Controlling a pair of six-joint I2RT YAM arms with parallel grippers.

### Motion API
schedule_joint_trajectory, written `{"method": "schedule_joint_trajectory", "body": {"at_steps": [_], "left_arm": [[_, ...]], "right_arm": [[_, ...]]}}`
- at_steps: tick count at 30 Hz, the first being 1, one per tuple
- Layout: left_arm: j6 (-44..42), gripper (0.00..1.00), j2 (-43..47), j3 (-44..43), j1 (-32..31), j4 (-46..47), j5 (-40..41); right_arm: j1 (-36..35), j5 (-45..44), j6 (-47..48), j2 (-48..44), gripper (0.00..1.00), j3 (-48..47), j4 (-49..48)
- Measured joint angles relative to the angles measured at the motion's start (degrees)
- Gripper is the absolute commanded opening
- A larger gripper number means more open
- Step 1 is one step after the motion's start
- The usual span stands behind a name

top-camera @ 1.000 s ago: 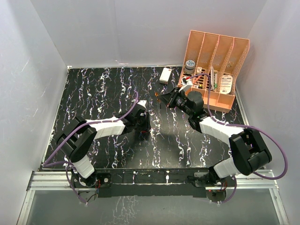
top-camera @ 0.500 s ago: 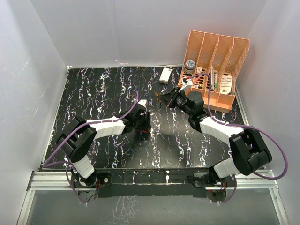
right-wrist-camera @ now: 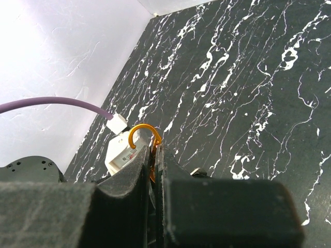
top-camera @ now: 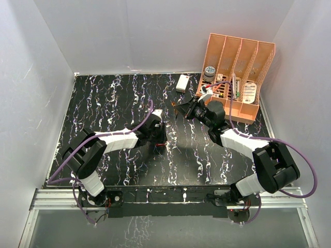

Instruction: Put the keys on the keyring

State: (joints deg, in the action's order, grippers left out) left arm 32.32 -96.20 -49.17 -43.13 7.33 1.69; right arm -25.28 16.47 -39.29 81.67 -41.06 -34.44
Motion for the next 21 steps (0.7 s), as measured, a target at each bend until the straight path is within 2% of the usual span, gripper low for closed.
{"method": "schedule_joint_trajectory", "body": {"at_steps": [21], "left_arm": [[-0.4, 0.3, -2.0, -0.8, 0.0, 0.9, -0.7]], "right_arm": [[0.3, 0.2, 0.0, 0.0, 0.0, 0.7, 0.4]]}}
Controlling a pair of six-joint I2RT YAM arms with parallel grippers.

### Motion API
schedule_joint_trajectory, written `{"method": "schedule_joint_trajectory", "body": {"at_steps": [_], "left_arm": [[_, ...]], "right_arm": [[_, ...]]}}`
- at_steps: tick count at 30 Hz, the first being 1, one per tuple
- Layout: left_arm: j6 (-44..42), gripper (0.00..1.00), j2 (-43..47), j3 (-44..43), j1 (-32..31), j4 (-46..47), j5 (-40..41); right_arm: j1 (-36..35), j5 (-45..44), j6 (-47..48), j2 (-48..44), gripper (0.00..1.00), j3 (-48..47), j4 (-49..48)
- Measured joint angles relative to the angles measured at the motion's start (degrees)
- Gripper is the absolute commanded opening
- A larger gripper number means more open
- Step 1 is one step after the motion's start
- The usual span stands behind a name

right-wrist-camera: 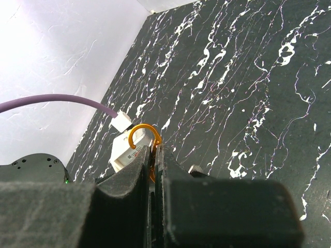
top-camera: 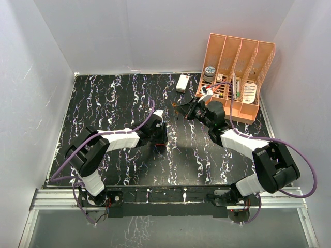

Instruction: Put the keys on the keyring

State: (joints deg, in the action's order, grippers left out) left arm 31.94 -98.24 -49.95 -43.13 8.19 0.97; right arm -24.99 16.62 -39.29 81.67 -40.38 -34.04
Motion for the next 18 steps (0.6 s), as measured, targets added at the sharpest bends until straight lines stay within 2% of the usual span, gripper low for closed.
{"method": "schedule_joint_trajectory", "body": {"at_steps": [18], "left_arm": [[0.0, 0.24, 0.0, 0.0, 0.0, 0.3, -0.2]], "right_arm": [[0.1, 0.0, 0.0, 0.0, 0.0, 0.0, 0.0]]}}
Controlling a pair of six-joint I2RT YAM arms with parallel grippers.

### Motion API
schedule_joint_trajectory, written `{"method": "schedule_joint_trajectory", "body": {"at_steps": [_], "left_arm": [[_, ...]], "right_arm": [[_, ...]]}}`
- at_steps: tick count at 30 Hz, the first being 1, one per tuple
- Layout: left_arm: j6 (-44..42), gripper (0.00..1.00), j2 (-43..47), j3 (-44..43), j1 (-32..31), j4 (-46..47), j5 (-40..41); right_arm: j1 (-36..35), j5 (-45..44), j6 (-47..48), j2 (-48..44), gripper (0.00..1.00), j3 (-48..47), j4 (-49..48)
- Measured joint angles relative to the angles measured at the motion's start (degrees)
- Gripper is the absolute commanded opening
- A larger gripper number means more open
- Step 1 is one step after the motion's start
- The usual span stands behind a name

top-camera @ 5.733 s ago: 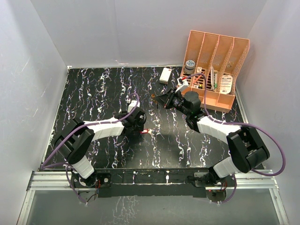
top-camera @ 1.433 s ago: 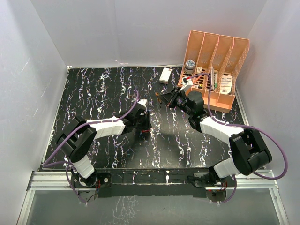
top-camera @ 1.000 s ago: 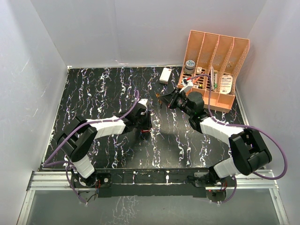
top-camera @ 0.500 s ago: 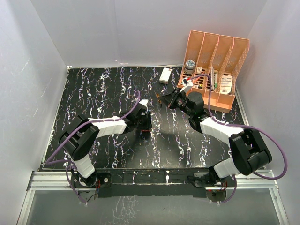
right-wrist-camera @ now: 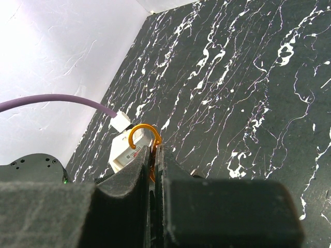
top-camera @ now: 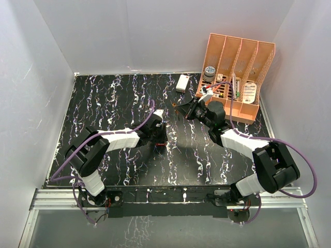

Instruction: Put the keys on the keyring

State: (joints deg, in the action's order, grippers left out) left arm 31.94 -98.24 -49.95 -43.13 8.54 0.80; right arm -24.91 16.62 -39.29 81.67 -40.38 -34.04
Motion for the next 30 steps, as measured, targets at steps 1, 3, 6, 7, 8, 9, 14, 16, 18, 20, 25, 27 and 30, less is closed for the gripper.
{"method": "schedule_joint_trajectory", "body": {"at_steps": [1, 3, 6, 7, 8, 9, 14, 16, 18, 20, 25, 27, 30], "left_arm": [[0.0, 0.23, 0.0, 0.0, 0.0, 0.0, 0.0], [0.0, 0.22, 0.0, 0.0, 0.0, 0.0, 0.0], [0.0, 0.2, 0.0, 0.0, 0.0, 0.0, -0.1], [0.0, 0.19, 0.0, 0.0, 0.0, 0.0, -0.2], [0.0, 0.18, 0.0, 0.0, 0.0, 0.0, -0.2], [0.0, 0.17, 0.0, 0.0, 0.0, 0.0, -0.2], [0.0, 0.14, 0.0, 0.0, 0.0, 0.0, -0.4], [0.0, 0.12, 0.0, 0.0, 0.0, 0.0, -0.5], [0.0, 0.11, 0.0, 0.0, 0.0, 0.0, -0.7], [0.0, 0.09, 0.0, 0.0, 0.0, 0.1, -0.8], [0.1, 0.01, 0.0, 0.1, 0.0, 0.1, -1.0], [0.1, 0.0, 0.0, 0.1, 0.0, 0.1, -1.1], [0.1, 0.0, 0.0, 0.1, 0.0, 0.2, -1.3]], "right_arm": [[0.0, 0.0, 0.0, 0.0, 0.0, 0.0, 0.0], [0.2, 0.0, 0.0, 0.0, 0.0, 0.0, 0.0], [0.3, 0.0, 0.0, 0.0, 0.0, 0.0, 0.0], [0.3, 0.0, 0.0, 0.0, 0.0, 0.1, 0.0], [0.3, 0.0, 0.0, 0.0, 0.0, 0.1, 0.0], [0.3, 0.0, 0.0, 0.0, 0.0, 0.2, 0.0], [0.3, 0.0, 0.0, -0.6, 0.0, 0.8, 0.0], [0.3, 0.0, 0.0, -0.6, 0.0, 0.9, 0.0], [0.3, 0.0, 0.0, -0.7, 0.0, 0.9, 0.0], [0.3, 0.0, 0.0, -0.7, 0.0, 0.9, 0.0], [0.3, 0.0, 0.0, -0.7, 0.0, 0.9, 0.0], [0.3, 0.0, 0.0, -0.7, 0.0, 0.9, 0.0], [0.4, 0.0, 0.0, -0.8, 0.0, 0.9, 0.0]]}}
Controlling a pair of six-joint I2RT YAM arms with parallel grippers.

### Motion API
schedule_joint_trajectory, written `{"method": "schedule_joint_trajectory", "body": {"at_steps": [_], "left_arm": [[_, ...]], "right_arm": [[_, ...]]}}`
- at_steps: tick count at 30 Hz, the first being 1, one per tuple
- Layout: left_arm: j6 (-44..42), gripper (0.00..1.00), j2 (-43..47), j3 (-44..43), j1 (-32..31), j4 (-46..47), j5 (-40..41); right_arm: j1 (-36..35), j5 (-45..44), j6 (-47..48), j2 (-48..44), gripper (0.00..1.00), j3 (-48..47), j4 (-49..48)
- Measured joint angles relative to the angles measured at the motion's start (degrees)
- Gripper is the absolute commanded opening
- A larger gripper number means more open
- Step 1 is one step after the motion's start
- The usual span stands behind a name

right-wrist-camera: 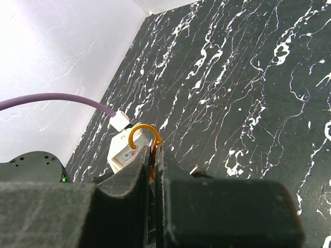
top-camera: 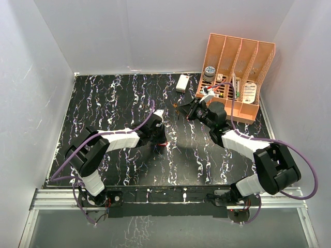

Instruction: Put the keys on the keyring

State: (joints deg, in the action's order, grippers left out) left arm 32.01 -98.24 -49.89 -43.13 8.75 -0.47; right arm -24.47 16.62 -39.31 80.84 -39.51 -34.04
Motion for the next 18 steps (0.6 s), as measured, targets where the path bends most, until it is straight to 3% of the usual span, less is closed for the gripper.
{"method": "schedule_joint_trajectory", "body": {"at_steps": [18], "left_arm": [[-1.0, 0.0, 5.6, -0.2, 0.0, -1.4, 1.9]], "right_arm": [[0.2, 0.0, 0.0, -0.4, 0.0, 0.0, 0.0]]}}
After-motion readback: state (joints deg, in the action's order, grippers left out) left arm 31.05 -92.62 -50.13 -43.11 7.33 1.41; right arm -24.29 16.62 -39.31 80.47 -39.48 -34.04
